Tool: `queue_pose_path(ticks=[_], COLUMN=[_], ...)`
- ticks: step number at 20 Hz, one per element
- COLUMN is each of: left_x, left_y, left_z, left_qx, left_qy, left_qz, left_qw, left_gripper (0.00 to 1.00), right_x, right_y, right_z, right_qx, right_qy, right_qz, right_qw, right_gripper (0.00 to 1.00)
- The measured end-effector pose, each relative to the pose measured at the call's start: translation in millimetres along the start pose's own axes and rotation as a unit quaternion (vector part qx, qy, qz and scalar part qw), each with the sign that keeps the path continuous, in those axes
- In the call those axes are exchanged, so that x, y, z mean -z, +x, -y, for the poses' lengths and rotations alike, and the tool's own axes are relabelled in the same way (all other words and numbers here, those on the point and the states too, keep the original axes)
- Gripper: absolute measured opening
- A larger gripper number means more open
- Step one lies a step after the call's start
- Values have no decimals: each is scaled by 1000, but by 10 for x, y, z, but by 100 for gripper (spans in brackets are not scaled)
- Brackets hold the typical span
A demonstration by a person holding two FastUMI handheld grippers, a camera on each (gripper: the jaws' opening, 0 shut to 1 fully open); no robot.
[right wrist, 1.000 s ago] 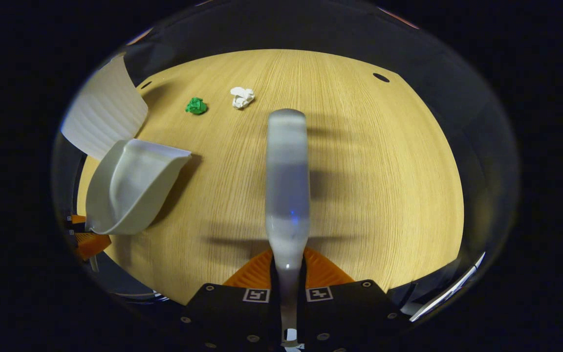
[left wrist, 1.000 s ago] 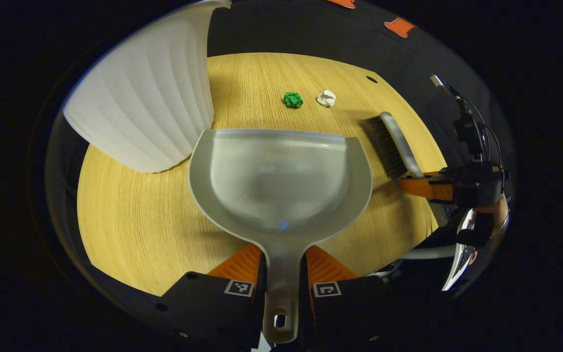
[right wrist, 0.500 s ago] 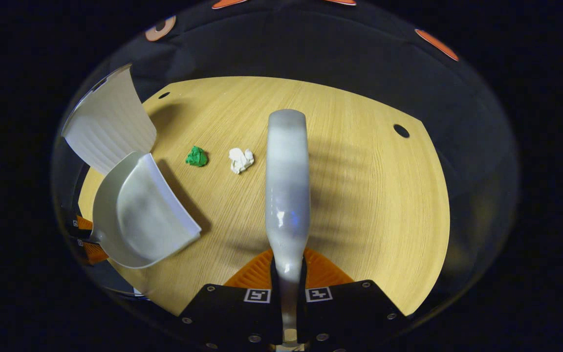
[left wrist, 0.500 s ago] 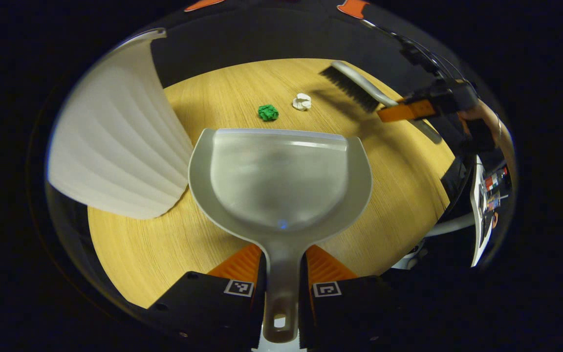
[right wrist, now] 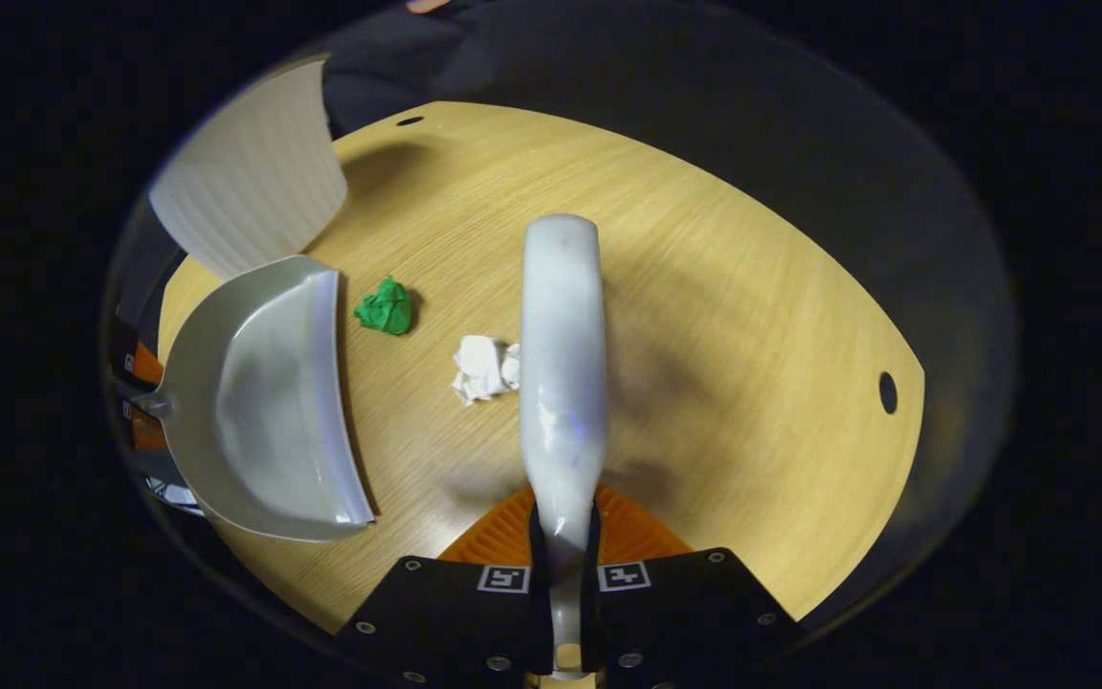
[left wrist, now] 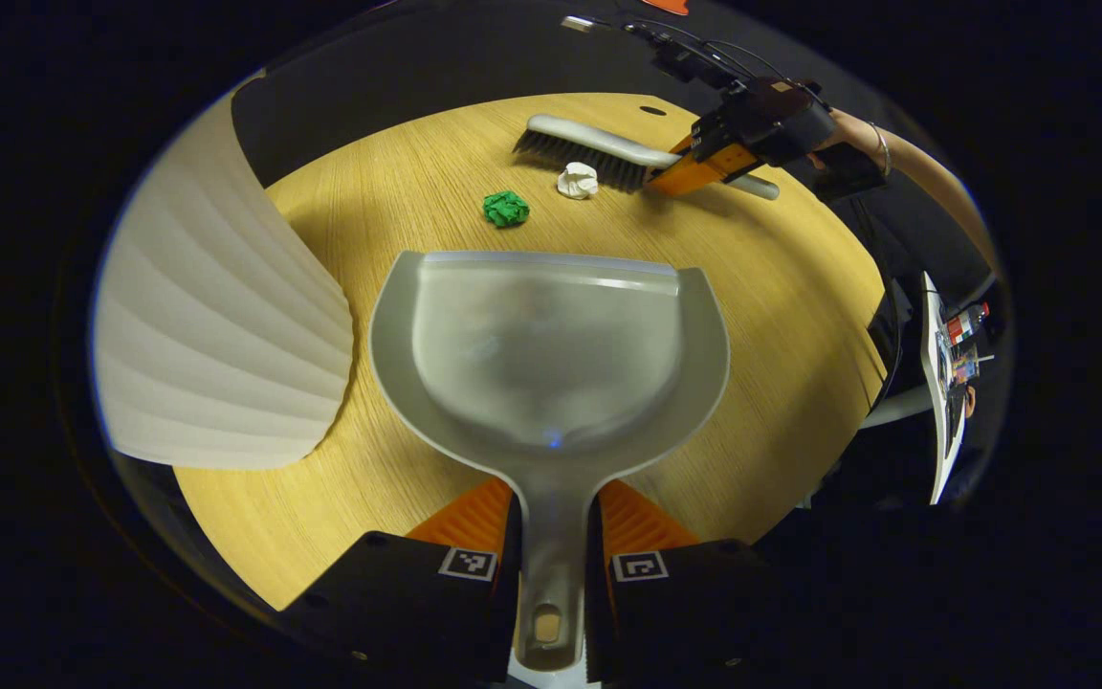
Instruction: Pick up the small broom and dustpan from the desktop, sweep the trash into the dustpan with the broom, and then empty the trash into the garbage bin.
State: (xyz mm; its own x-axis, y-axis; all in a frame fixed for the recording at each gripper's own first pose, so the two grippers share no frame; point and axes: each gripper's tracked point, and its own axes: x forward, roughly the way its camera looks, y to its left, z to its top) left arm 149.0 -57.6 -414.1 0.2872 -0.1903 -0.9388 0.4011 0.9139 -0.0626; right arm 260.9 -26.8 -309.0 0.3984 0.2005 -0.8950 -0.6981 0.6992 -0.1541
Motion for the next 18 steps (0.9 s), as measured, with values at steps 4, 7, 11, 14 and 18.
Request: queue_pose_path(ticks=[4, 7, 11, 14, 18], left_x=[23, 13, -20, -30, -52], left_y=[61, 108, 101, 105, 133], left_z=[-56, -65, -84, -105, -120], left_qx=[7, 10, 11, 13, 14], left_qy=[11, 15, 19, 23, 24], left_qz=[-2, 1, 1, 1, 3], left_qw=[1000, 1000, 1000, 1000, 1000], left_gripper=[30, 30, 30, 30, 30], right_x=[-55, -91, -62, -5, 44], right_y=[-105, -172, -265, -376, -494], right_z=[-298, -483, -703, -861, -1077], right_qx=[-24, -50, -74, -97, -133], right_qy=[-61, -85, -100, -112, -115], right_qz=[0, -2, -5, -12, -22], right_qw=[998, 995, 992, 989, 984], right_gripper=[11, 11, 11, 11, 11])
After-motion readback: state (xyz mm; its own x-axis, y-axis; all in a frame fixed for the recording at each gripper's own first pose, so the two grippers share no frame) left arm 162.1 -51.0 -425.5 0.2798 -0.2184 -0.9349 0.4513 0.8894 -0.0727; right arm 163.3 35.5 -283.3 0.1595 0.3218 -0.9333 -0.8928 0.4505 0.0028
